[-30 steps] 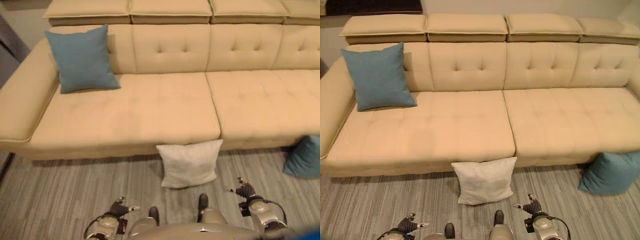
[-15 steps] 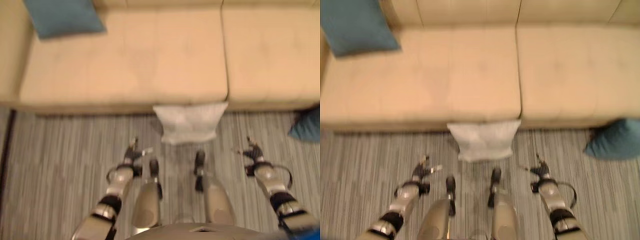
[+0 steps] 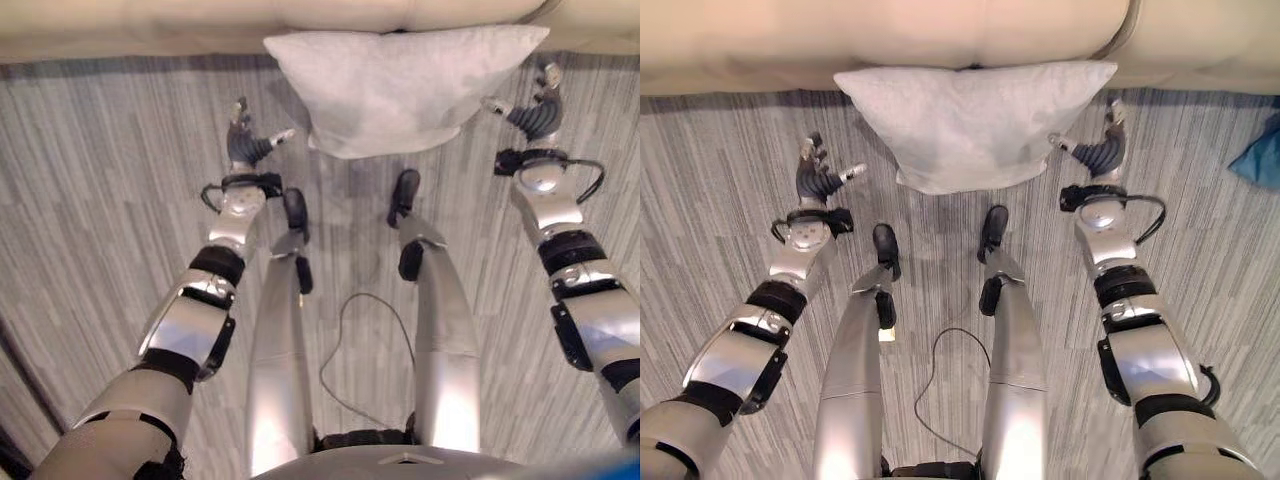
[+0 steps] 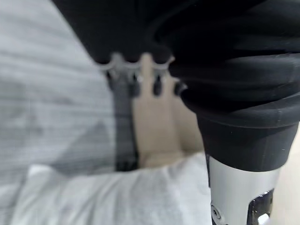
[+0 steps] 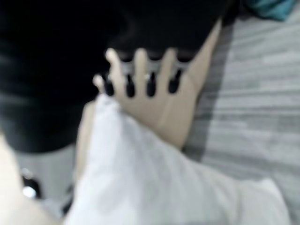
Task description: Pick up all the scattered cushions and arrange them neatly on the sofa.
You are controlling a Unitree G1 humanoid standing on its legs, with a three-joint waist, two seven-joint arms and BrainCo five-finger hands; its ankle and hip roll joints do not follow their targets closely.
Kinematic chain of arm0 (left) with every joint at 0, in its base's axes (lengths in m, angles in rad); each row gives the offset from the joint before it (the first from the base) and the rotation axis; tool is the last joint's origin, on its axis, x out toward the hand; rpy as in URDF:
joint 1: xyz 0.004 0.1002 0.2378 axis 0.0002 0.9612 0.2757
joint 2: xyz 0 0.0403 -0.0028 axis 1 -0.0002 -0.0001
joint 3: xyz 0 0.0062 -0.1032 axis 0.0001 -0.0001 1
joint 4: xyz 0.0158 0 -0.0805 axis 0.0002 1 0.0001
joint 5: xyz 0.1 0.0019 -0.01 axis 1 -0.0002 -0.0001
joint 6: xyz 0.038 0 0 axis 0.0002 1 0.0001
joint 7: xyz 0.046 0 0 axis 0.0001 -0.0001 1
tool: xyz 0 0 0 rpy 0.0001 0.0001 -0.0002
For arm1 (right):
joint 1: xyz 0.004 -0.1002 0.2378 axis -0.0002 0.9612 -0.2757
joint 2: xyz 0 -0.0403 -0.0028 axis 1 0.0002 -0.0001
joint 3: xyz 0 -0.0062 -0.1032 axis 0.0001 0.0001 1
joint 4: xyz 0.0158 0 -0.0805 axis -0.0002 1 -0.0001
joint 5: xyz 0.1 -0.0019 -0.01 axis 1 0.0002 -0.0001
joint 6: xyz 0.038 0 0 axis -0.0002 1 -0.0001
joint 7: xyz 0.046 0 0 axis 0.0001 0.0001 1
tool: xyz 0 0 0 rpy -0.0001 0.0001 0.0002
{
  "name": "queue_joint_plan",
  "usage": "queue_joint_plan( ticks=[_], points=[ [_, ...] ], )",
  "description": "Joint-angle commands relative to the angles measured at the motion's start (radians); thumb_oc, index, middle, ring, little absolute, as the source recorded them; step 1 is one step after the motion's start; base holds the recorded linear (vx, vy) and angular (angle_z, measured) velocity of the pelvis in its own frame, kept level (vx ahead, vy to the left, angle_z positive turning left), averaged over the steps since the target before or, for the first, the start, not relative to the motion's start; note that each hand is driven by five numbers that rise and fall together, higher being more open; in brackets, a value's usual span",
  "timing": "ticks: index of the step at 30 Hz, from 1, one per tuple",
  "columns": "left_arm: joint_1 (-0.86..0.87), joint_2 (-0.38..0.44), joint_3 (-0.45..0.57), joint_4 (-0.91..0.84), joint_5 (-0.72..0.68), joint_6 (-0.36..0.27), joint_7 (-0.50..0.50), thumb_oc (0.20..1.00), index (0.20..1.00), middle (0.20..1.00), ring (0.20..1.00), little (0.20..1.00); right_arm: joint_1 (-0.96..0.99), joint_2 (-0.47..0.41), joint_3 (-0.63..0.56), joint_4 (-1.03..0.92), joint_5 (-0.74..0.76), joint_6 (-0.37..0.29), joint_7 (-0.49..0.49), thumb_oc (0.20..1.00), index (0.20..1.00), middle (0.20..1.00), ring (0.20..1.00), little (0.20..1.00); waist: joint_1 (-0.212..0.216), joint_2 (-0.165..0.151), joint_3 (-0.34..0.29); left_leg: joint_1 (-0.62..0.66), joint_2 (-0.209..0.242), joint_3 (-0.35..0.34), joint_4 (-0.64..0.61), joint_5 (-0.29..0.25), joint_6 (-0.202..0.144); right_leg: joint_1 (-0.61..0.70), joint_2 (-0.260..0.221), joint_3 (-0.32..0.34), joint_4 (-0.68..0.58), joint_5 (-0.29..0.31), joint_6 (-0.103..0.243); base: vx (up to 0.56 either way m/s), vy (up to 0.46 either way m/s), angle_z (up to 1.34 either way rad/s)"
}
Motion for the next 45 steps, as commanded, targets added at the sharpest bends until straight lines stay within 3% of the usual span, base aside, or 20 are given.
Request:
queue_joint_plan(
  ticks=[1, 15, 25, 30, 34, 35, 36, 37, 38, 39, 45],
  points=[
    [0.102, -0.004, 0.015, 0.003, -0.031, -0.055, 0.015, 1.000, 1.000, 1.000, 1.000, 1.000, 0.132, 0.016, 0.023, -0.048, 0.026, -0.053, -0.036, 1.000, 1.000, 1.000, 1.000, 1.000, -0.028, 0.027, -0.204, -0.085, 0.019, -0.052, 0.042, -0.051, -0.012, -0.038, -0.031, 0.079, 0.113, -0.129, 0.146, 0.04, -0.040, -0.03],
    [-0.067, -0.016, -0.064, -0.070, -0.032, -0.060, 0.040, 1.000, 1.000, 1.000, 1.000, 1.000, 0.051, -0.038, 0.046, -0.081, 0.031, -0.071, -0.047, 1.000, 1.000, 1.000, 1.000, 1.000, -0.041, 0.045, -0.180, -0.265, 0.028, -0.072, 0.150, -0.059, -0.017, -0.229, -0.009, 0.116, 0.201, -0.121, 0.150, 0.01, -0.041, -0.02],
    [-0.140, -0.109, -0.152, -0.099, -0.027, -0.056, 0.038, 1.000, 1.000, 1.000, 1.000, 1.000, -0.104, -0.070, 0.167, 0.061, 0.090, -0.064, 0.001, 1.000, 1.000, 1.000, 1.000, 1.000, -0.021, 0.057, -0.171, -0.333, 0.039, -0.107, 0.186, -0.042, -0.031, -0.279, -0.001, 0.102, 0.233, -0.114, 0.152, 0.00, -0.059, 0.00],
    [-0.167, -0.146, -0.184, -0.118, -0.062, -0.068, 0.043, 1.000, 1.000, 1.000, 1.000, 1.000, -0.251, -0.018, 0.285, 0.091, 0.093, -0.054, 0.017, 1.000, 1.000, 1.000, 1.000, 1.000, 0.009, 0.069, -0.163, -0.351, 0.039, -0.134, 0.197, -0.029, -0.039, -0.280, 0.003, 0.088, 0.238, -0.109, 0.152, 0.00, -0.034, 0.00],
    [-0.188, -0.185, -0.186, -0.141, -0.115, -0.092, 0.058, 1.000, 1.000, 1.000, 1.000, 1.000, -0.336, 0.101, 0.345, 0.063, 0.099, -0.054, 0.018, 1.000, 1.000, 1.000, 1.000, 1.000, 0.023, 0.077, -0.164, -0.355, 0.042, -0.142, 0.205, -0.027, -0.040, -0.280, 0.007, 0.082, 0.239, -0.109, 0.152, 0.00, 0.000, 0.00],
    [-0.187, -0.184, -0.186, -0.141, -0.115, -0.093, 0.058, 1.000, 1.000, 1.000, 1.000, 1.000, -0.337, 0.102, 0.346, 0.063, 0.098, -0.053, 0.017, 0.922, 0.922, 0.922, 0.922, 0.922, 0.023, 0.078, -0.164, -0.355, 0.043, -0.142, 0.206, -0.028, -0.040, -0.280, 0.007, 0.081, 0.239, -0.109, 0.152, 0.00, 0.000, 0.00],
    [-0.185, -0.199, -0.180, -0.163, -0.141, -0.107, 0.058, 0.736, 0.736, 0.736, 0.736, 0.736, -0.347, 0.151, 0.355, 0.037, 0.107, -0.060, 0.025, 0.247, 0.247, 0.247, 0.247, 0.247, 0.025, 0.078, -0.171, -0.354, 0.044, -0.141, 0.201, -0.026, -0.041, -0.280, 0.010, 0.081, 0.237, -0.107, 0.152, 0.00, 0.000, 0.00],
    [-0.184, -0.198, -0.180, -0.163, -0.141, -0.107, 0.058, 0.595, 0.595, 0.595, 0.595, 0.595, -0.346, 0.152, 0.356, 0.036, 0.107, -0.059, 0.024, 0.200, 0.200, 0.200, 0.200, 0.200, 0.024, 0.078, -0.172, -0.354, 0.044, -0.141, 0.201, -0.026, -0.041, -0.280, 0.010, 0.081, 0.237, -0.107, 0.152, 0.00, 0.000, 0.00],
    [-0.180, -0.202, -0.175, -0.177, -0.149, -0.113, 0.059, 0.282, 0.282, 0.282, 0.282, 0.282, -0.346, 0.169, 0.355, 0.022, 0.110, -0.065, 0.025, 0.200, 0.200, 0.200, 0.200, 0.200, 0.024, 0.077, -0.176, -0.353, 0.045, -0.140, 0.199, -0.025, -0.041, -0.280, 0.010, 0.080, 0.236, -0.107, 0.153, 0.00, 0.000, 0.00],
    [-0.176, -0.209, -0.168, -0.186, -0.158, -0.121, 0.060, 0.200, 0.200, 0.200, 0.200, 0.200, -0.342, 0.190, 0.348, 0.006, 0.116, -0.075, 0.026, 0.200, 0.200, 0.200, 0.200, 0.200, 0.024, 0.076, -0.183, -0.353, 0.045, -0.139, 0.194, -0.024, -0.041, -0.280, 0.011, 0.079, 0.232, -0.107, 0.153, 0.00, 0.000, 0.00],
    [-0.116, -0.218, -0.119, -0.269, -0.200, -0.157, 0.055, 0.200, 0.200, 0.200, 0.200, 0.200, -0.272, 0.224, 0.288, -0.162, 0.088, -0.109, 0.020, 0.200, 0.200, 0.200, 0.200, 0.200, 0.011, 0.065, -0.253, -0.285, 0.041, -0.119, 0.101, -0.013, -0.044, -0.227, 0.011, 0.062, 0.180, -0.105, 0.154, -0.01, 0.014, -0.01]
  ],
)
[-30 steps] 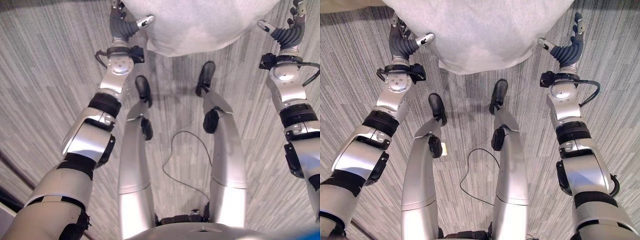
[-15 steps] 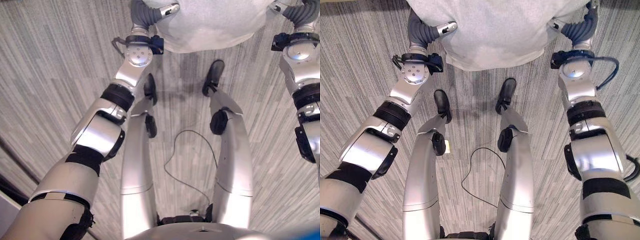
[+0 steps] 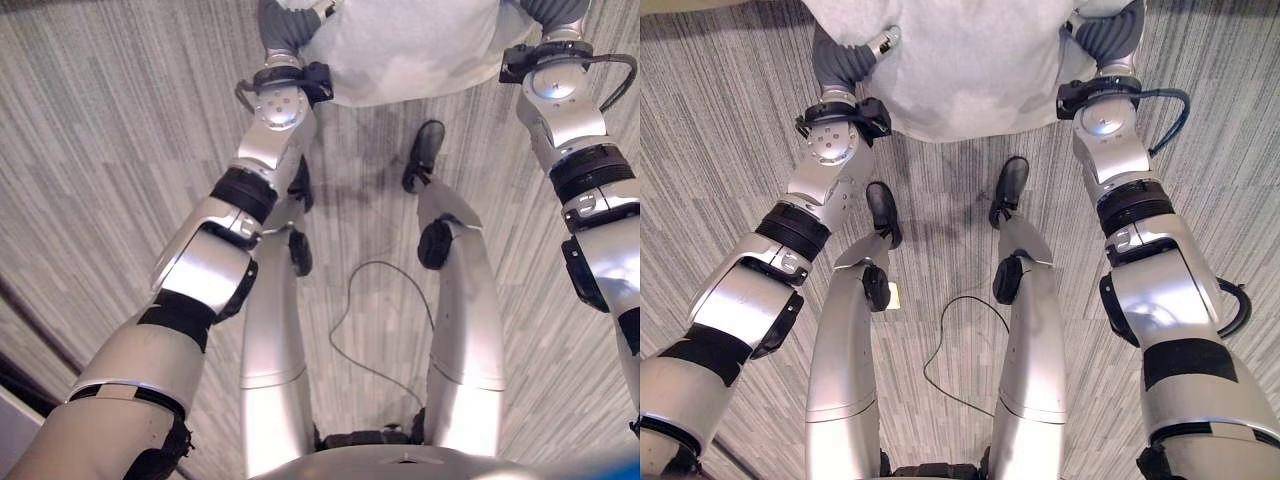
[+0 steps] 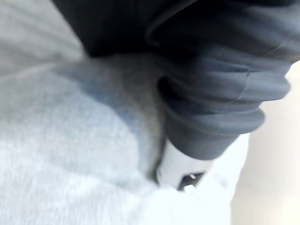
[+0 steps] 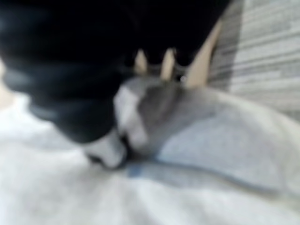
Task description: Pick up all the scattered cushions and arrange them neatly on the sofa.
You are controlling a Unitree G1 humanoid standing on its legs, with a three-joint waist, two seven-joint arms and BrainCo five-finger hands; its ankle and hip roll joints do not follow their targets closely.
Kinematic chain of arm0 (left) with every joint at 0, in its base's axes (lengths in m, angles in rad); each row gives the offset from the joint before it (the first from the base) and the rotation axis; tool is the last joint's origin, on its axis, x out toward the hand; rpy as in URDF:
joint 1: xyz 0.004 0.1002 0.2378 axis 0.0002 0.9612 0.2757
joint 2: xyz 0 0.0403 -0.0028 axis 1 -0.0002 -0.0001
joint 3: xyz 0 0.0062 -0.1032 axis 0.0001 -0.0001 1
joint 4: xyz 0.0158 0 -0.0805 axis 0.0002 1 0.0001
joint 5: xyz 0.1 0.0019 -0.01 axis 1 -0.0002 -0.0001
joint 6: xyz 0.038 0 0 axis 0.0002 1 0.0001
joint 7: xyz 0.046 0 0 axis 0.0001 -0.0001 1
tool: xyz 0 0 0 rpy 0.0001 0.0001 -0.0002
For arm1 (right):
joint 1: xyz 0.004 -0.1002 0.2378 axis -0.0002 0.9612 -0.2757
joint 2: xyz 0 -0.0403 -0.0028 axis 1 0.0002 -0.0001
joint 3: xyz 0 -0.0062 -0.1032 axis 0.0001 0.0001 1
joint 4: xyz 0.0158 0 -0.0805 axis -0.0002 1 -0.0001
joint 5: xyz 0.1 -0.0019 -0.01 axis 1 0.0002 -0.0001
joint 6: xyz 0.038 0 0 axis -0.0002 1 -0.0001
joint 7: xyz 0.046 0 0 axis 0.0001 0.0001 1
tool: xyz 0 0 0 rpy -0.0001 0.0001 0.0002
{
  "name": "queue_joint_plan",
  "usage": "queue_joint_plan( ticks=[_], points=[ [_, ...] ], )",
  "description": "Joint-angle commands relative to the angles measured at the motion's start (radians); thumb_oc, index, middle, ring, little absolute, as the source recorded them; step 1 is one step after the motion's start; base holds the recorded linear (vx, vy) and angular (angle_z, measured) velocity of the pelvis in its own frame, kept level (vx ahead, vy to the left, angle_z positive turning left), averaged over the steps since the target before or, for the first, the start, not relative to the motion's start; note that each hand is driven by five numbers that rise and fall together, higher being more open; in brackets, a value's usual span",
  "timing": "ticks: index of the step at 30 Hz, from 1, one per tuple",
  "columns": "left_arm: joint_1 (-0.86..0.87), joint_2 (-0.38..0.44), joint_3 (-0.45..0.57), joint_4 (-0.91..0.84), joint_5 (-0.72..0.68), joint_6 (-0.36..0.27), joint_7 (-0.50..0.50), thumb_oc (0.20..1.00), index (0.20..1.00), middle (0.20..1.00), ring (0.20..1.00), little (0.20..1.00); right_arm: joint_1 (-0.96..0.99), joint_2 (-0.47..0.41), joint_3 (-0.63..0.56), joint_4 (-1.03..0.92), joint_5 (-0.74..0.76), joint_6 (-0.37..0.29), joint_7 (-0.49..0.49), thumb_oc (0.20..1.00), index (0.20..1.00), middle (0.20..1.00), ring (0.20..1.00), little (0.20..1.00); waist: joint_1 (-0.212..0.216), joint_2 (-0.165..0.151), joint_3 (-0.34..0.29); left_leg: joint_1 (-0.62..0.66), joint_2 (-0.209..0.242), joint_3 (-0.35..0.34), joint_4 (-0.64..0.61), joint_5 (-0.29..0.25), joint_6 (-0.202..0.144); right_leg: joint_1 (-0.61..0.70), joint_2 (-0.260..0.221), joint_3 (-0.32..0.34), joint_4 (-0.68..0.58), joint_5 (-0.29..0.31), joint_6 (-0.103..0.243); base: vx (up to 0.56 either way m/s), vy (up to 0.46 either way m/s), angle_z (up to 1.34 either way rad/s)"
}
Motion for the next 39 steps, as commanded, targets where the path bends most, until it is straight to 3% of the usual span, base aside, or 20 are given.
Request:
queue_joint_plan(
  ticks=[1, 6, 9, 10, 11, 12, 14, 15, 18, 23, 24, 28, 34, 35, 38, 39],
  points=[
    [0.130, -0.112, -0.033, -0.170, 0.024, -0.136, -0.039, 0.200, 0.200, 0.200, 0.200, 0.200, 0.039, 0.187, 0.063, -0.214, -0.050, -0.139, 0.053, 0.200, 0.200, 0.200, 0.200, 0.200, -0.012, 0.030, -0.245, -0.096, 0.025, -0.118, 0.005, -0.010, -0.038, -0.037, -0.001, 0.036, 0.118, -0.122, 0.171, -0.03, 0.035, 0.05],
    [0.208, -0.086, -0.028, -0.273, 0.098, -0.120, -0.049, 0.200, 0.200, 0.200, 0.200, 0.200, 0.150, 0.169, -0.003, -0.363, -0.077, -0.155, 0.051, 0.200, 0.200, 0.200, 0.200, 0.200, -0.022, 0.029, -0.260, 0.062, 0.021, -0.112, -0.082, -0.003, -0.043, 0.112, 0.004, 0.009, 0.058, -0.119, 0.171, -0.02, 0.020, 0.07],
    [0.283, -0.054, -0.038, -0.372, 0.213, -0.100, -0.066, 0.200, 0.200, 0.200, 0.200, 0.200, 0.267, 0.149, -0.058, -0.491, -0.091, -0.168, 0.065, 0.200, 0.200, 0.200, 0.200, 0.200, -0.030, 0.020, -0.267, 0.200, 0.019, -0.111, -0.146, -0.004, -0.050, 0.247, 0.004, -0.004, -0.004, -0.115, 0.171, -0.02, -0.001, 0.01],
    [0.309, -0.053, -0.030, -0.406, 0.226, -0.100, -0.073, 0.200, 0.200, 0.200, 0.200, 0.200, 0.303, 0.143, -0.075, -0.526, -0.104, -0.168, 0.068, 0.200, 0.200, 0.200, 0.200, 0.200, -0.033, 0.015, -0.268, 0.227, 0.018, -0.112, -0.181, 0.034, -0.052, 0.277, 0.001, -0.012, -0.042, -0.081, 0.162, 0.00, 0.000, 0.00],
    [0.312, -0.053, -0.030, -0.407, 0.226, -0.099, -0.072, 0.200, 0.200, 0.200, 0.200, 0.200, 0.307, 0.144, -0.075, -0.527, -0.104, -0.167, 0.068, 0.200, 0.200, 0.200, 0.200, 0.200, -0.032, 0.017, -0.271, 0.245, 0.021, -0.113, -0.180, 0.003, -0.056, 0.293, 0.003, -0.011, -0.034, -0.111, 0.170, -0.03, -0.008, 0.02],
    [0.355, -0.050, -0.018, -0.458, 0.234, -0.105, -0.077, 0.200, 0.200, 0.200, 0.200, 0.200, 0.368, 0.135, -0.098, -0.592, -0.119, -0.172, 0.075, 0.200, 0.200, 0.200, 0.200, 0.200, -0.036, 0.009, -0.276, 0.306, 0.020, -0.117, -0.219, 0.036, -0.058, 0.358, -0.005, -0.023, -0.083, -0.076, 0.162, 0.01, -0.006, 0.06],
    [0.383, -0.053, -0.014, -0.479, 0.232, -0.108, -0.082, 0.200, 0.200, 0.200, 0.200, 0.200, 0.402, 0.126, -0.109, -0.617, -0.128, -0.171, 0.080, 0.200, 0.200, 0.200, 0.200, 0.200, -0.036, 0.006, -0.279, 0.346, 0.019, -0.119, -0.241, 0.039, -0.060, 0.398, -0.009, -0.029, -0.105, -0.071, 0.162, 0.00, -0.014, 0.06],
    [0.437, -0.053, -0.010, -0.530, 0.222, -0.113, -0.099, 0.200, 0.200, 0.200, 0.200, 0.200, 0.471, 0.115, -0.130, -0.669, -0.158, -0.168, 0.083, 0.200, 0.200, 0.200, 0.200, 0.200, -0.037, 0.000, -0.285, 0.434, 0.016, -0.120, -0.284, 0.043, -0.065, 0.482, -0.014, -0.039, -0.149, -0.067, 0.164, 0.06, -0.036, 0.03],
    [0.498, -0.047, -0.008, -0.574, 0.225, -0.114, -0.118, 0.200, 0.200, 0.200, 0.200, 0.200, 0.557, 0.109, -0.150, -0.711, -0.182, -0.166, 0.094, 0.200, 0.200, 0.200, 0.200, 0.200, -0.035, -0.007, -0.292, 0.539, 0.011, -0.118, -0.336, 0.048, -0.069, 0.579, -0.016, -0.054, -0.190, -0.066, 0.165, 0.07, -0.027, 0.11],
    [0.747, -0.047, 0.004, -0.684, 0.236, -0.113, -0.187, 0.200, 0.200, 0.200, 0.200, 0.200, 0.856, 0.152, -0.201, -0.824, -0.199, -0.169, 0.159, 0.200, 0.200, 0.200, 0.200, 0.200, -0.024, -0.025, -0.310, 0.889, 0.012, -0.091, -0.479, 0.063, -0.077, 0.920, 0.006, -0.093, -0.324, -0.068, 0.168, 0.16, -0.031, 0.02],
    [0.748, -0.046, 0.003, -0.685, 0.236, -0.112, -0.187, 0.200, 0.200, 0.200, 0.200, 0.200, 0.858, 0.152, -0.201, -0.825, -0.199, -0.168, 0.160, 0.200, 0.200, 0.200, 0.200, 0.200, -0.025, -0.025, -0.309, 0.893, 0.011, -0.092, -0.487, 0.070, -0.077, 0.924, 0.006, -0.095, -0.332, -0.062, 0.168, 0.14, -0.020, 0.03],
    [0.922, -0.027, 0.025, -0.689, 0.232, -0.099, -0.227, 0.200, 0.200, 0.200, 0.200, 0.200, 1.034, 0.162, -0.235, -0.834, -0.204, -0.158, 0.206, 0.200, 0.200, 0.200, 0.200, 0.200, -0.023, -0.030, -0.335, 1.125, 0.043, -0.056, -0.566, 0.074, -0.095, 1.164, 0.041, -0.119, -0.401, -0.088, 0.162, 0.21, -0.048, 0.10],
    [1.051, -0.007, 0.064, -0.667, 0.240, -0.081, -0.265, 0.200, 0.200, 0.200, 0.200, 0.200, 1.158, 0.161, -0.274, -0.834, -0.214, -0.147, 0.238, 0.200, 0.200, 0.200, 0.200, 0.200, -0.027, -0.040, -0.390, 1.237, 0.076, -0.020, -0.552, 0.113, -0.127, 1.346, 0.104, -0.117, -0.490, -0.115, 0.136, 0.14, -0.080, 0.06],
    [1.083, -0.010, 0.080, -0.665, 0.230, -0.073, -0.272, 0.200, 0.200, 0.200, 0.200, 0.200, 1.189, 0.159, -0.278, -0.834, -0.209, -0.144, 0.250, 0.200, 0.200, 0.200, 0.200, 0.200, -0.020, -0.047, -0.401, 1.238, 0.080, -0.021, -0.486, 0.134, -0.133, 1.408, 0.122, -0.120, -0.532, -0.123, 0.121, 0.10, -0.094, 0.01],
    [1.134, -0.021, 0.098, -0.665, 0.217, -0.068, -0.278, 0.200, 0.200, 0.200, 0.200, 0.200, 1.213, 0.157, -0.287, -0.840, -0.210, -0.136, 0.256, 0.200, 0.200, 0.200, 0.200, 0.200, -0.009, -0.055, -0.401, 1.234, 0.069, -0.009, -0.401, 0.129, -0.124, 1.470, 0.125, -0.129, -0.569, -0.126, 0.115, 0.07, -0.038, 0.09],
    [1.146, -0.023, 0.100, -0.665, 0.218, -0.063, -0.278, 0.200, 0.200, 0.200, 0.200, 0.200, 1.217, 0.161, -0.291, -0.838, -0.210, -0.136, 0.256, 0.200, 0.200, 0.200, 0.200, 0.200, -0.007, -0.059, -0.407, 1.234, 0.057, 0.002, -0.414, 0.104, -0.111, 1.478, 0.121, -0.129, -0.575, -0.124, 0.118, 0.04, 0.007, 0.05]
  ],
)
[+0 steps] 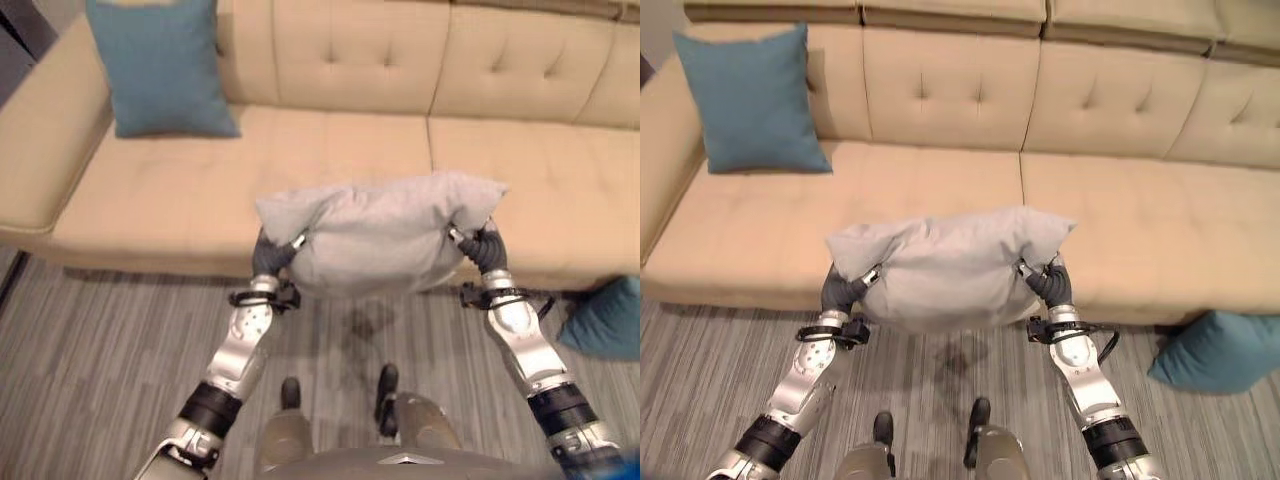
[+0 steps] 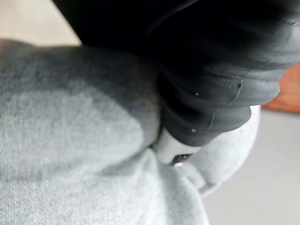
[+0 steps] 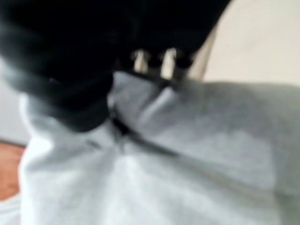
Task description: Pick up all the scattered cushions and arrange them neatly on the sofa.
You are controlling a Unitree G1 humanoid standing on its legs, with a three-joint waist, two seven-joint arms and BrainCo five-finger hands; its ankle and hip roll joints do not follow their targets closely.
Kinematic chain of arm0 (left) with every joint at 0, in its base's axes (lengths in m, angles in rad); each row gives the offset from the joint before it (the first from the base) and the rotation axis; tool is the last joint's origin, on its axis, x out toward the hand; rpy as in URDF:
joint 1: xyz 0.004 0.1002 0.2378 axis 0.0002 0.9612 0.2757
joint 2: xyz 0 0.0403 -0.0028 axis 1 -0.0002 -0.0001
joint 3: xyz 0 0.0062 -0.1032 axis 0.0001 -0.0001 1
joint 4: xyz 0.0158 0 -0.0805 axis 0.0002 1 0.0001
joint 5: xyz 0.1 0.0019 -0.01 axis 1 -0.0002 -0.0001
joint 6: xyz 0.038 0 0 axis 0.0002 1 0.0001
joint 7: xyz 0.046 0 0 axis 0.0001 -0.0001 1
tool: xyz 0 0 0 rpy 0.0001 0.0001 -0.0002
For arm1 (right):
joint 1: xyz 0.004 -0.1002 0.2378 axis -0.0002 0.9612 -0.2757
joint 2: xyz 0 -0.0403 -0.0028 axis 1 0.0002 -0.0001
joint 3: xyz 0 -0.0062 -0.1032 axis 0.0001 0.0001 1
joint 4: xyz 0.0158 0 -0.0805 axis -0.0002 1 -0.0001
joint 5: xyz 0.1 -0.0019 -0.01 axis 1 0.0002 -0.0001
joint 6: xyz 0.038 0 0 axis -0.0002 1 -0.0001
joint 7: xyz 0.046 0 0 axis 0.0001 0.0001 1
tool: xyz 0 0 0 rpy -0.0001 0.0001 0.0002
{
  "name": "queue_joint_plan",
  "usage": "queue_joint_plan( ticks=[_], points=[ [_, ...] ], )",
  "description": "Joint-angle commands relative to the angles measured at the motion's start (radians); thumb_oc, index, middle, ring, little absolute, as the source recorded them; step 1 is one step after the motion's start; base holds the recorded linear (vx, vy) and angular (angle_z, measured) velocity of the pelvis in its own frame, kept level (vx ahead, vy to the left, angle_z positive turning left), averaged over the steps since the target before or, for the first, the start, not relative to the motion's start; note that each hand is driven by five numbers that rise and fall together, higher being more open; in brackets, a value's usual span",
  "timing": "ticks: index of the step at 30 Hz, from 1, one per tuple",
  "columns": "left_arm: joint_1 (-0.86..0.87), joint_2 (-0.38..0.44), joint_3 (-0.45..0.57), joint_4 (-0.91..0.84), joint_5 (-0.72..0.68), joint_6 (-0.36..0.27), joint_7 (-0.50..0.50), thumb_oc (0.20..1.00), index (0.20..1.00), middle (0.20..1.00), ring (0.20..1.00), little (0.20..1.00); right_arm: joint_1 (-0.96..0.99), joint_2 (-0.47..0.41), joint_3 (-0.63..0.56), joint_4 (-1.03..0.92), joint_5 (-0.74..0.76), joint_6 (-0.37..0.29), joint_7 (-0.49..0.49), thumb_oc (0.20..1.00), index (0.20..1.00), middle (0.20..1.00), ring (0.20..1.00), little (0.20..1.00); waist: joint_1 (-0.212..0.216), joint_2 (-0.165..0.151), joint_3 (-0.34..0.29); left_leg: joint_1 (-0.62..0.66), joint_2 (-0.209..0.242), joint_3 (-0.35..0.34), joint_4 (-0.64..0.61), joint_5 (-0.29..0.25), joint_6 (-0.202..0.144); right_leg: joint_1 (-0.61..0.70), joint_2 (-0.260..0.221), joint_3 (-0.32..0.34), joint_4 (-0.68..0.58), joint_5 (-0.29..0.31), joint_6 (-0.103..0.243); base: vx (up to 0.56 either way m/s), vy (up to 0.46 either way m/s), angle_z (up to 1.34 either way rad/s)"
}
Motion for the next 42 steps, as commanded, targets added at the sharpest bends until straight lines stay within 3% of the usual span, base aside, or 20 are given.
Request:
queue_joint_plan(
  ticks=[1, 2, 6, 10, 12, 14, 15, 17, 19, 21, 22, 24, 28, 29, 31, 32, 33, 36, 40, 42],
  points=[
    [-0.021, -0.018, 0.004, -0.053, 0.015, -0.060, -0.046, 0.200, 0.200, 0.200, 0.200, 0.200, -0.008, -0.007, -0.053, -0.078, 0.010, -0.074, 0.000, 0.200, 0.200, 0.200, 0.200, 0.200, 0.002, -0.020, -0.097, -0.056, 0.020, 0.041, 0.111, 0.037, -0.065, 0.083, 0.016, 0.048, -0.016, -0.060, 0.045, 0.11, 0.033, 0.05],
    [-0.003, -0.020, 0.004, -0.044, 0.018, -0.049, -0.050, 0.200, 0.200, 0.200, 0.200, 0.200, 0.000, -0.002, -0.060, -0.076, 0.019, -0.071, 0.002, 0.200, 0.200, 0.200, 0.200, 0.200, 0.007, -0.034, -0.113, -0.075, -0.001, 0.076, 0.065, 0.002, -0.036, 0.104, 0.003, 0.045, -0.035, -0.054, 0.054, 0.08, 0.027, 0.07],
    [-0.002, -0.014, 0.009, -0.047, 0.037, -0.033, -0.046, 0.200, 0.200, 0.200, 0.200, 0.200, -0.012, 0.000, -0.063, -0.073, 0.026, -0.068, -0.008, 0.200, 0.200, 0.200, 0.200, 0.200, 0.030, -0.042, -0.115, -0.142, -0.021, 0.113, 0.043, 0.025, -0.021, 0.127, 0.008, 0.066, -0.041, -0.056, 0.059, 0.12, 0.092, 0.17],
    [0.035, -0.011, 0.008, -0.061, 0.044, -0.030, -0.059, 0.200, 0.200, 0.200, 0.200, 0.200, -0.022, 0.011, -0.055, -0.083, 0.030, -0.061, 0.017, 0.200, 0.200, 0.200, 0.200, 0.200, 0.040, -0.033, -0.134, -0.049, -0.060, 0.115, -0.025, -0.020, 0.021, 0.133, -0.018, 0.095, 0.007, -0.057, 0.094, 0.23, 0.217, -0.59],
    [0.052, -0.002, 0.008, -0.075, 0.052, -0.026, -0.074, 0.200, 0.200, 0.200, 0.200, 0.200, -0.037, 0.017, -0.056, -0.079, 0.031, -0.064, 0.033, 0.200, 0.200, 0.200, 0.200, 0.200, 0.054, -0.025, -0.127, 0.004, -0.095, 0.134, -0.054, -0.044, 0.067, 0.086, -0.069, 0.120, 0.157, 0.012, 0.142, 0.14, 0.244, -0.63],
    [0.052, 0.002, 0.006, -0.077, 0.054, -0.024, -0.074, 0.200, 0.200, 0.200, 0.200, 0.200, -0.043, 0.018, -0.056, -0.078, 0.027, -0.060, 0.037, 0.200, 0.200, 0.200, 0.200, 0.200, 0.051, -0.023, -0.119, 0.020, -0.101, 0.136, -0.066, -0.043, 0.082, 0.052, -0.084, 0.134, 0.227, 0.059, 0.155, 0.09, 0.171, -0.42],
    [0.047, 0.011, 0.005, -0.076, 0.056, -0.022, -0.075, 0.200, 0.200, 0.200, 0.200, 0.200, -0.052, 0.022, -0.052, -0.080, 0.022, -0.061, 0.038, 0.200, 0.200, 0.200, 0.200, 0.200, 0.046, -0.006, -0.103, 0.044, -0.105, 0.142, -0.086, -0.047, 0.110, -0.011, -0.096, 0.150, 0.356, 0.089, 0.164, 0.10, 0.261, -0.37],
    [0.039, 0.016, 0.006, -0.073, 0.064, -0.020, -0.078, 0.200, 0.200, 0.200, 0.200, 0.200, -0.054, 0.031, -0.051, -0.085, 0.021, -0.062, 0.043, 0.200, 0.200, 0.200, 0.200, 0.200, 0.048, 0.006, -0.092, 0.076, -0.112, 0.153, -0.101, -0.064, 0.124, -0.074, -0.116, 0.129, 0.426, 0.082, 0.157, 0.13, 0.193, -0.26],
    [0.039, 0.014, 0.005, -0.073, 0.061, -0.021, -0.083, 0.200, 0.200, 0.200, 0.200, 0.200, -0.052, 0.032, -0.052, -0.088, 0.022, -0.062, 0.047, 0.200, 0.200, 0.200, 0.200, 0.200, 0.045, 0.008, -0.093, 0.088, -0.117, 0.150, -0.111, -0.066, 0.123, -0.085, -0.121, 0.116, 0.412, 0.079, 0.153, 0.17, 0.043, -0.10],
    [0.035, 0.007, 0.000, -0.071, 0.052, -0.023, -0.098, 0.200, 0.200, 0.200, 0.200, 0.200, -0.067, 0.021, -0.051, -0.086, 0.021, -0.059, 0.051, 0.200, 0.200, 0.200, 0.200, 0.200, 0.032, 0.002, -0.093, 0.122, -0.136, 0.138, -0.143, -0.082, 0.115, -0.127, -0.102, 0.096, 0.239, 0.052, 0.138, 0.24, -0.033, -0.09],
    [0.035, 0.007, 0.001, -0.070, 0.052, -0.023, -0.098, 0.200, 0.200, 0.200, 0.200, 0.200, -0.067, 0.021, -0.050, -0.086, 0.021, -0.059, 0.051, 0.200, 0.200, 0.200, 0.200, 0.200, 0.030, 0.004, -0.092, 0.125, -0.133, 0.137, -0.144, -0.083, 0.114, -0.121, -0.099, 0.093, 0.234, 0.053, 0.137, 0.16, -0.062, -0.07],
    [0.019, -0.002, -0.002, -0.063, 0.051, -0.029, -0.103, 0.200, 0.200, 0.200, 0.200, 0.200, -0.074, 0.013, -0.057, -0.085, 0.022, -0.062, 0.047, 0.200, 0.200, 0.200, 0.200, 0.200, 0.012, -0.008, -0.082, 0.153, -0.148, 0.108, -0.146, -0.109, 0.101, -0.157, -0.067, 0.103, 0.031, 0.098, 0.149, 0.28, -0.134, 0.05],
    [-0.001, -0.014, -0.011, -0.051, 0.042, -0.034, -0.119, 0.200, 0.200, 0.200, 0.200, 0.200, -0.076, -0.001, -0.058, -0.081, 0.023, -0.062, 0.046, 0.200, 0.200, 0.200, 0.200, 0.200, 0.002, -0.018, -0.082, 0.180, -0.159, 0.089, -0.127, -0.153, 0.089, -0.141, -0.061, 0.097, -0.050, 0.128, 0.159, 0.26, -0.138, 0.32],
    [0.007, -0.033, -0.022, -0.050, 0.043, -0.030, -0.122, 0.200, 0.200, 0.200, 0.200, 0.200, -0.044, -0.006, -0.069, -0.084, 0.024, -0.066, 0.052, 0.200, 0.200, 0.200, 0.200, 0.200, -0.009, -0.018, -0.095, 0.184, -0.153, 0.079, -0.060, -0.190, 0.062, -0.101, -0.043, 0.119, -0.038, 0.115, 0.141, 0.31, -0.163, 0.60],
    [0.012, -0.043, -0.025, -0.050, 0.030, -0.032, -0.128, 0.200, 0.200, 0.200, 0.200, 0.200, -0.031, -0.012, -0.074, -0.085, 0.023, -0.064, 0.057, 0.200, 0.200, 0.200, 0.200, 0.200, -0.013, -0.020, -0.103, 0.162, -0.146, 0.081, 0.012, -0.182, 0.043, -0.086, -0.044, 0.103, -0.042, 0.113, 0.130, 0.22, -0.135, 0.60],
    [0.016, -0.051, -0.028, -0.047, 0.023, -0.030, -0.132, 0.200, 0.200, 0.200, 0.200, 0.200, -0.025, -0.020, -0.074, -0.086, 0.024, -0.066, 0.058, 0.200, 0.200, 0.200, 0.200, 0.200, -0.012, -0.021, -0.102, 0.121, -0.130, 0.086, 0.116, -0.157, 0.021, -0.062, -0.046, 0.084, -0.051, 0.107, 0.120, 0.15, -0.188, 0.48],
    [0.016, -0.059, -0.037, -0.046, 0.015, -0.022, -0.134, 0.200, 0.200, 0.200, 0.200, 0.200, -0.008, -0.035, -0.079, -0.089, 0.028, -0.063, 0.056, 0.200, 0.200, 0.200, 0.200, 0.200, -0.012, -0.033, -0.090, 0.021, -0.092, 0.100, 0.314, -0.072, -0.020, -0.015, -0.041, 0.075, -0.059, 0.080, 0.083, 0.15, -0.187, 0.43],
    [0.023, -0.060, -0.043, -0.045, 0.009, -0.017, -0.144, 0.200, 0.200, 0.200, 0.200, 0.200, 0.004, -0.041, -0.082, -0.089, 0.032, -0.058, 0.057, 0.200, 0.200, 0.200, 0.200, 0.200, -0.009, -0.036, -0.086, -0.041, -0.054, 0.133, 0.387, -0.053, -0.017, 0.024, -0.028, 0.051, -0.070, 0.049, 0.055, 0.12, -0.141, 0.38],
    [0.024, -0.056, -0.048, -0.043, 0.025, 0.002, -0.147, 0.200, 0.200, 0.200, 0.200, 0.200, 0.024, -0.040, -0.093, -0.096, 0.035, -0.054, 0.055, 0.200, 0.200, 0.200, 0.200, 0.200, 0.007, -0.054, -0.088, -0.109, -0.071, 0.155, 0.246, -0.087, 0.025, 0.072, -0.013, 0.047, -0.096, 0.024, 0.056, 0.19, -0.063, 0.23],
    [0.020, -0.056, -0.051, -0.041, 0.031, 0.004, -0.141, 0.200, 0.200, 0.200, 0.200, 0.200, 0.016, -0.039, -0.088, -0.085, 0.036, -0.054, 0.048, 0.200, 0.200, 0.200, 0.200, 0.200, 0.021, -0.049, -0.088, -0.127, -0.077, 0.135, 0.102, -0.031, 0.028, 0.093, 0.006, 0.060, -0.113, 0.017, 0.062, 0.23, 0.041, -0.01]
  ],
)
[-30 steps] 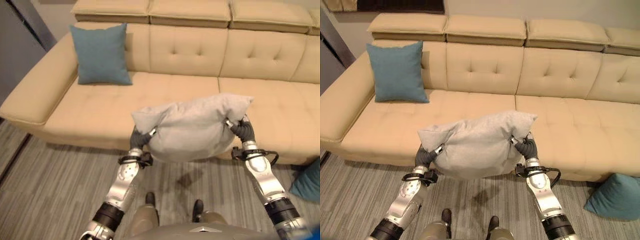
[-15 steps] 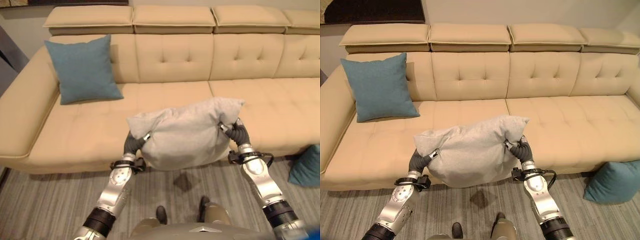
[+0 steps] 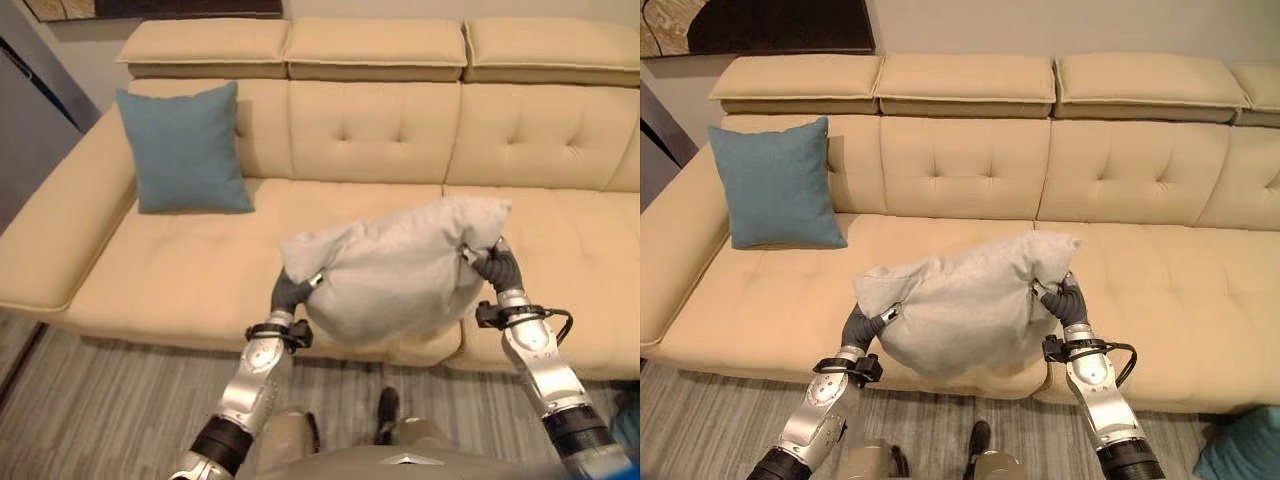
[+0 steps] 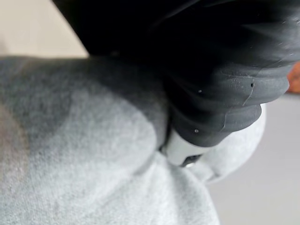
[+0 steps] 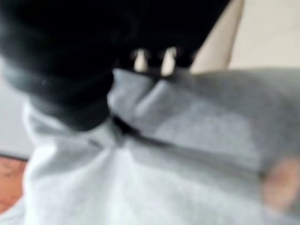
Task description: Pick up all the scattered cushions and arrange them neatly on the sofa.
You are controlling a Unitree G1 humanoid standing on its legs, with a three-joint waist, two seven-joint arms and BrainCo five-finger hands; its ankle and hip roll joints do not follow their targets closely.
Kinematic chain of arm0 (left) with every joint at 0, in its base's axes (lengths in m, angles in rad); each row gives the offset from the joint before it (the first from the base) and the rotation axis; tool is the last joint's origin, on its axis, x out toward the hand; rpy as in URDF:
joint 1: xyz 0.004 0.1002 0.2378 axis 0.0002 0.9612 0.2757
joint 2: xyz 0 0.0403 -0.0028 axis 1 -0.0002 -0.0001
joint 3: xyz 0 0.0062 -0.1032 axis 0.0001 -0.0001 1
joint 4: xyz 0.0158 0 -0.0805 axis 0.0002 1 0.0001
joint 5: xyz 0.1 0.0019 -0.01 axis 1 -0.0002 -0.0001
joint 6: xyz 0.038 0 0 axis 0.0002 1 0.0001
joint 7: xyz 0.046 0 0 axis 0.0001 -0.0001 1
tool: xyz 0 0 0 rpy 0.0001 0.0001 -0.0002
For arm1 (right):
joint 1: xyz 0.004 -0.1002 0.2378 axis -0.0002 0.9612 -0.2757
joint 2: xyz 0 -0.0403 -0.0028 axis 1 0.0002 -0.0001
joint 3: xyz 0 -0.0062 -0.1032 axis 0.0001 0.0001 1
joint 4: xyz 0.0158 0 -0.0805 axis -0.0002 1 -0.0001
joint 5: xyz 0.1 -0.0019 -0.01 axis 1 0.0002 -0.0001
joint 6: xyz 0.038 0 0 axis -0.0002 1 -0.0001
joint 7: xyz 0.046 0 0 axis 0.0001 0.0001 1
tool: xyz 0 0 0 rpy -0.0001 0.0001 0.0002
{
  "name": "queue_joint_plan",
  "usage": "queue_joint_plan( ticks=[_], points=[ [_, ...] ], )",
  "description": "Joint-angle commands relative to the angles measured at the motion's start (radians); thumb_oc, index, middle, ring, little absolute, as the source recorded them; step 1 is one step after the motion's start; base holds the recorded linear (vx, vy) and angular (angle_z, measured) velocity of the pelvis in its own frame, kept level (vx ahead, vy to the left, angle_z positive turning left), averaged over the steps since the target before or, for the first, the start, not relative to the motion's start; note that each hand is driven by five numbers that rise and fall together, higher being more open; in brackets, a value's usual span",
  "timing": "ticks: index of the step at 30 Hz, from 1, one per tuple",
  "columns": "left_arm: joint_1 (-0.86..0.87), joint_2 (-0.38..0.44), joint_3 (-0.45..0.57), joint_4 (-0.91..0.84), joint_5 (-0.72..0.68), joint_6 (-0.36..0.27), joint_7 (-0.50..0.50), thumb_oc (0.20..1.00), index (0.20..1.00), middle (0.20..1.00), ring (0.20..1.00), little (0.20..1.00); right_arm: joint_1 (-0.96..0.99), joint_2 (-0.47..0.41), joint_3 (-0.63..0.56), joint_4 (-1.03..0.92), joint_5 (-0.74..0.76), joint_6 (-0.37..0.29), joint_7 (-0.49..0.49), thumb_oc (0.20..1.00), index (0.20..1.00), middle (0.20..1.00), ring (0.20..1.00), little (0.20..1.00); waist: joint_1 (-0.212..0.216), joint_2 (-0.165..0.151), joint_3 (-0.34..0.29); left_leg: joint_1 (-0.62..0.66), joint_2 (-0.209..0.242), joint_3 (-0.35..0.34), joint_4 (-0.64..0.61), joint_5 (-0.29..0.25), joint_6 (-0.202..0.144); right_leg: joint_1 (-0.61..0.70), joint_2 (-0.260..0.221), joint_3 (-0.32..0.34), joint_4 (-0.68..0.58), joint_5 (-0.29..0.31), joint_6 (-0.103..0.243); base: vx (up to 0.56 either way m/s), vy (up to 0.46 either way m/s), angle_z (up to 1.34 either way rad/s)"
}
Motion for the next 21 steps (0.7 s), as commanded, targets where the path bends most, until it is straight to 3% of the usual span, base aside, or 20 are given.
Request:
queue_joint_plan(
  ticks=[1, 4, 6, 9, 11, 12, 16, 17, 21],
  points=[
    [-0.049, 0.014, -0.011, -0.090, 0.026, -0.062, -0.030, 0.200, 0.200, 0.200, 0.200, 0.200, -0.064, -0.002, -0.008, -0.066, 0.035, -0.090, -0.020, 0.200, 0.200, 0.200, 0.200, 0.200, 0.024, -0.002, -0.059, 0.012, -0.014, -0.056, -0.222, 0.105, -0.025, 0.068, 0.008, 0.064, 0.012, -0.071, 0.149, 0.20, 0.058, -0.02],
    [-0.013, 0.022, 0.001, -0.094, 0.031, -0.055, -0.048, 0.200, 0.200, 0.200, 0.200, 0.200, -0.064, 0.005, -0.006, -0.058, 0.017, -0.084, -0.010, 0.200, 0.200, 0.200, 0.200, 0.200, 0.034, 0.012, -0.087, 0.105, -0.023, -0.058, -0.343, 0.123, -0.017, 0.104, 0.014, 0.073, 0.016, -0.096, 0.159, 0.31, 0.125, -0.42],
    [-0.009, 0.025, 0.004, -0.099, 0.027, -0.053, -0.048, 0.200, 0.200, 0.200, 0.200, 0.200, -0.067, 0.009, -0.002, -0.057, 0.011, -0.080, -0.008, 0.200, 0.200, 0.200, 0.200, 0.200, 0.040, 0.013, -0.092, 0.127, -0.031, -0.051, -0.359, 0.119, -0.010, 0.108, 0.004, 0.077, 0.034, -0.106, 0.163, 0.26, 0.175, -0.39],
    [-0.001, 0.039, 0.018, -0.107, 0.035, -0.053, -0.046, 0.200, 0.200, 0.200, 0.200, 0.200, -0.079, 0.027, 0.008, -0.055, -0.006, -0.079, 0.000, 0.200, 0.200, 0.200, 0.200, 0.200, 0.053, 0.019, -0.099, 0.192, -0.043, -0.017, -0.403, 0.102, 0.016, 0.082, -0.036, 0.077, 0.135, -0.110, 0.186, 0.13, 0.159, -0.34],
    [-0.016, 0.055, 0.027, -0.112, 0.030, -0.062, -0.036, 0.200, 0.200, 0.200, 0.200, 0.200, -0.100, 0.041, 0.014, -0.056, -0.014, -0.078, -0.002, 0.200, 0.200, 0.200, 0.200, 0.200, 0.049, 0.026, -0.084, 0.214, -0.041, -0.007, -0.415, 0.097, 0.036, -0.010, -0.062, 0.106, 0.294, -0.078, 0.219, 0.06, 0.128, -0.37],
    [-0.017, 0.055, 0.027, -0.112, 0.030, -0.062, -0.036, 0.200, 0.200, 0.200, 0.200, 0.200, -0.100, 0.041, 0.014, -0.056, -0.014, -0.078, -0.003, 0.200, 0.200, 0.200, 0.200, 0.200, 0.051, 0.026, -0.085, 0.214, -0.041, -0.006, -0.415, 0.097, 0.037, -0.013, -0.062, 0.108, 0.298, -0.079, 0.220, 0.04, 0.069, -0.29],
    [-0.060, 0.065, 0.037, -0.105, 0.046, -0.073, -0.028, 0.200, 0.200, 0.200, 0.200, 0.200, -0.132, 0.047, 0.010, -0.048, -0.015, -0.078, -0.006, 0.200, 0.200, 0.200, 0.200, 0.200, 0.045, 0.032, -0.078, 0.243, -0.048, -0.001, -0.445, 0.083, 0.042, -0.076, -0.092, 0.104, 0.230, -0.040, 0.224, 0.05, 0.001, -0.11],
    [-0.084, 0.064, 0.035, -0.100, 0.055, -0.079, -0.032, 0.200, 0.200, 0.200, 0.200, 0.200, -0.133, 0.045, 0.006, -0.037, -0.011, -0.078, -0.007, 0.200, 0.200, 0.200, 0.200, 0.200, 0.038, 0.021, -0.083, 0.242, -0.060, -0.004, -0.435, 0.072, 0.039, -0.044, -0.093, 0.095, 0.133, -0.032, 0.229, 0.06, -0.035, -0.10],
    [-0.100, 0.051, 0.039, -0.102, 0.062, -0.083, -0.018, 0.200, 0.200, 0.200, 0.200, 0.200, -0.134, 0.035, 0.008, -0.027, -0.019, -0.074, -0.011, 0.200, 0.200, 0.200, 0.200, 0.200, 0.041, 0.016, -0.097, 0.250, -0.062, 0.001, -0.450, 0.080, 0.029, 0.003, -0.084, 0.088, 0.073, -0.020, 0.230, 0.06, -0.058, 0.14]
  ],
)
